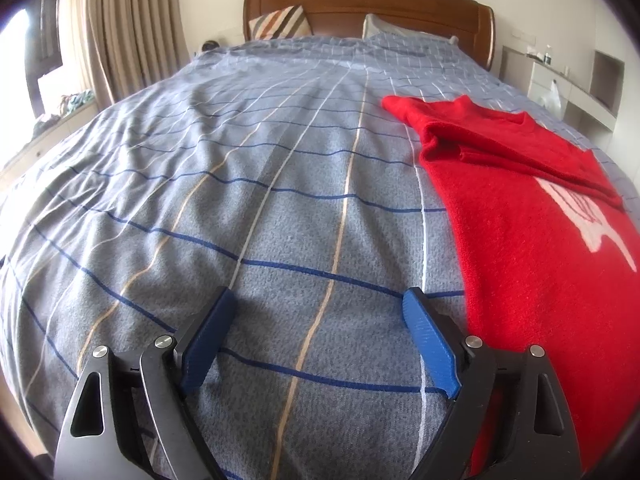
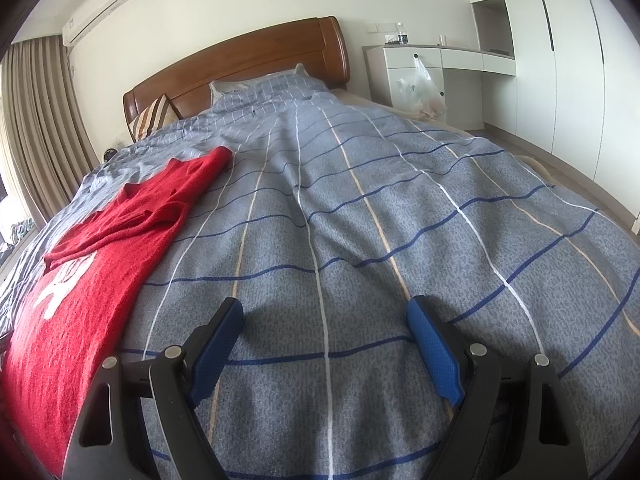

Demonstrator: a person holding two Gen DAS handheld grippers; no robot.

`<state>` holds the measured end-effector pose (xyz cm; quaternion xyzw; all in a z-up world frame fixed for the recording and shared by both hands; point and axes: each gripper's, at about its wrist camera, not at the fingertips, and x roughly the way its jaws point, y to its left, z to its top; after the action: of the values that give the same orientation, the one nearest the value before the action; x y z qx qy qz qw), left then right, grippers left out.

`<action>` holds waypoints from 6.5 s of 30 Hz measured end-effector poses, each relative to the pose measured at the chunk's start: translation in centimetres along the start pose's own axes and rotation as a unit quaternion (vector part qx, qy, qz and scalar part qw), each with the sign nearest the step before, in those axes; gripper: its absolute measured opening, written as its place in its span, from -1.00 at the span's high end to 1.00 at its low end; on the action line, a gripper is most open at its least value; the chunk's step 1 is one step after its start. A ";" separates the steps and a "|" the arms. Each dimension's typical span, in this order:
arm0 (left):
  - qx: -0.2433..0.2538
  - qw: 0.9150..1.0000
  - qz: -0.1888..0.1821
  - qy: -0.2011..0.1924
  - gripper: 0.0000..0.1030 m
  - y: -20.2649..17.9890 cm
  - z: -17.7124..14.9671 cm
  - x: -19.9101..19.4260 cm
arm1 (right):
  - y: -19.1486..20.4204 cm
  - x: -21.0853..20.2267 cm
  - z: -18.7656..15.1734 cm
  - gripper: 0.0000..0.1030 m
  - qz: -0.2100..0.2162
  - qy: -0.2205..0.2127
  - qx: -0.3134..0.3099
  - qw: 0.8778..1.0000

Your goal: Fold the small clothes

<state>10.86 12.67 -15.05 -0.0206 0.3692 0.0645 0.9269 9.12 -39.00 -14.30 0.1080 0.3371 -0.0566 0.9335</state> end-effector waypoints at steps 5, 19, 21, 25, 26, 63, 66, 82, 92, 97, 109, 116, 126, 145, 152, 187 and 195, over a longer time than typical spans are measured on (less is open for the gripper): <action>-0.006 1.000 -0.008 -0.005 -0.70 0.2 -0.1 -0.1 | 3.1 -2.5 1.0 -0.61 -0.071 0.061 -0.046 0.995; -0.009 1.000 -0.007 -0.009 -0.72 0.1 -0.4 -0.4 | 9.4 -11.5 1.9 -0.61 -0.167 0.044 -0.160 0.972; -0.009 1.000 -0.007 -0.009 -0.72 0.1 -0.4 -0.4 | 9.8 -11.8 2.0 -0.61 -0.174 0.041 -0.171 0.969; -0.009 1.000 -0.007 -0.010 -0.72 0.1 -0.4 -0.4 | 10.3 -12.3 2.4 -0.61 -0.178 0.035 -0.180 0.967; -0.009 1.000 -0.007 -0.010 -0.72 0.1 -0.4 -0.4 | 10.4 -12.3 2.4 -0.61 -0.178 0.035 -0.182 0.966; -0.043 0.963 -0.206 0.170 0.95 -3.5 -5.4 -6.6 | 10.5 -5.7 -8.3 0.91 0.226 0.258 0.033 0.939; -0.068 0.958 -0.232 0.154 0.97 -2.9 -4.9 -8.2 | 10.1 -7.6 -6.9 0.91 0.236 0.226 0.033 0.945; -0.116 0.958 -0.260 0.039 0.97 -4.1 13.0 0.1 | 11.9 -0.7 10.1 0.91 0.239 0.048 0.012 0.970; -0.119 0.972 -0.190 0.072 0.96 -7.6 21.7 13.5 | 14.6 13.8 17.9 0.91 0.206 0.066 -0.004 0.976; -0.136 0.975 -0.142 0.099 0.55 -7.8 22.7 17.7 | 14.9 18.6 18.5 0.79 0.199 0.088 0.017 0.976; -0.082 0.989 -0.111 0.053 -0.49 -5.0 19.1 9.4 | 11.6 10.8 15.6 0.12 0.182 0.041 -0.030 0.982; 0.012 0.991 -0.121 0.050 -0.61 -5.8 10.2 0.8 | 9.5 1.9 9.7 -0.05 0.179 0.031 -0.084 0.980; 0.022 0.994 -0.101 0.030 -0.73 -7.0 2.1 -1.2 | 9.4 -4.4 0.8 -0.36 0.124 0.002 -0.105 0.987; 0.043 0.995 -0.091 -0.009 -0.93 -7.6 -0.4 -0.6 | 9.0 -1.2 -3.9 -0.44 0.109 0.003 -0.099 0.989; 0.044 0.995 -0.090 -0.013 -0.93 -7.6 -0.5 -0.6 | 9.1 -1.2 -4.0 -0.44 0.107 0.001 -0.100 0.989; 0.048 0.995 -0.079 -0.022 -0.94 -8.0 -0.9 -1.0 | 9.1 -1.2 -4.2 -0.44 0.107 -0.001 -0.099 0.989; 0.051 0.995 -0.090 -0.014 -0.94 -7.7 -0.9 -1.9 | 9.7 -1.3 -3.5 -0.44 0.093 0.021 -0.105 0.990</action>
<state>9.88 4.72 -14.50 -0.0059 0.3557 -0.0374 0.9338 7.66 -28.71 -14.47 0.0417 0.3488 0.0682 0.9338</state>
